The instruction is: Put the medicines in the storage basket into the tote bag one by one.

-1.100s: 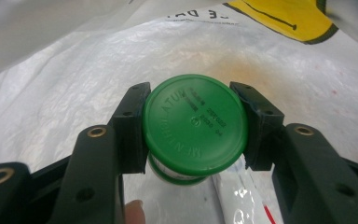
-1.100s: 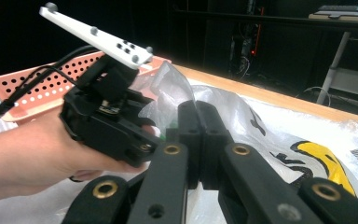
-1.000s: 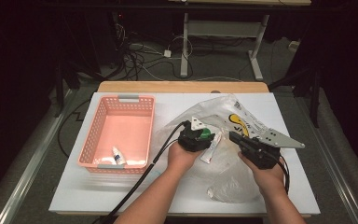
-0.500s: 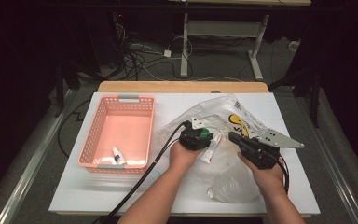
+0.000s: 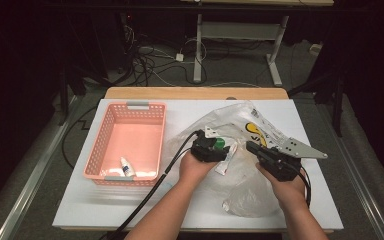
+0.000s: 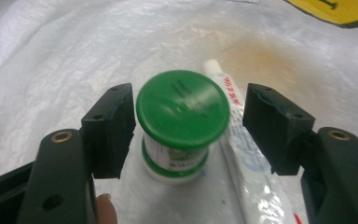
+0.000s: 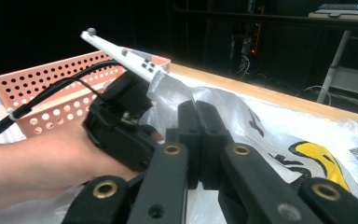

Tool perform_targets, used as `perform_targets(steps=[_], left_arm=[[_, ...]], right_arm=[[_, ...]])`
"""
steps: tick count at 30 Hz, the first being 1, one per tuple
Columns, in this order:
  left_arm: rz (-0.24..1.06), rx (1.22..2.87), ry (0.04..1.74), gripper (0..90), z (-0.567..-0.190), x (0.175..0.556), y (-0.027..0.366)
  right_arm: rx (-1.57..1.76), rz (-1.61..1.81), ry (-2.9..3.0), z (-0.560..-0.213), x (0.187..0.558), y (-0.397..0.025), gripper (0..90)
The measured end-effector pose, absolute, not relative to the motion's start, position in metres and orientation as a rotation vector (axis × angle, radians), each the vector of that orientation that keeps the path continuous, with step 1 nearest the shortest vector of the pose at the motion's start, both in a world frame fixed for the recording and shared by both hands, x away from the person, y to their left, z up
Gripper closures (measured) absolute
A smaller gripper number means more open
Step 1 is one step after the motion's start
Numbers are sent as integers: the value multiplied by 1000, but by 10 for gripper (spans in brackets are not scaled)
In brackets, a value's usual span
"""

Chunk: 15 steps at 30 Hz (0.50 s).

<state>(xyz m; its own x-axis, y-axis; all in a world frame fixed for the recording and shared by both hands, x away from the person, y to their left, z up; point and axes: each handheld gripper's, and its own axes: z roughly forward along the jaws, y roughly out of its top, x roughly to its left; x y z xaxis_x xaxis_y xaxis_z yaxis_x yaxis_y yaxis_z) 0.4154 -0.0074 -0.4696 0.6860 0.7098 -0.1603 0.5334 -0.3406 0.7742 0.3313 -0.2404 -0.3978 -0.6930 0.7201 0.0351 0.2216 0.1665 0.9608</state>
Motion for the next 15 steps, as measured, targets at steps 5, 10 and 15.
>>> perform_targets(steps=[5, 10, 15], left_arm=[[215, 2043, 946, 226, -464, 404, -1], [195, 2045, 914, 158, -459, 383, 2], [182, 2053, 915, 91, -457, 370, 8]], right_arm=[[895, 1541, 2009, -397, 331, -243, 900], [897, 1541, 2010, -397, 330, -242, 900], [894, 1535, 2015, -397, 329, -241, 900]])
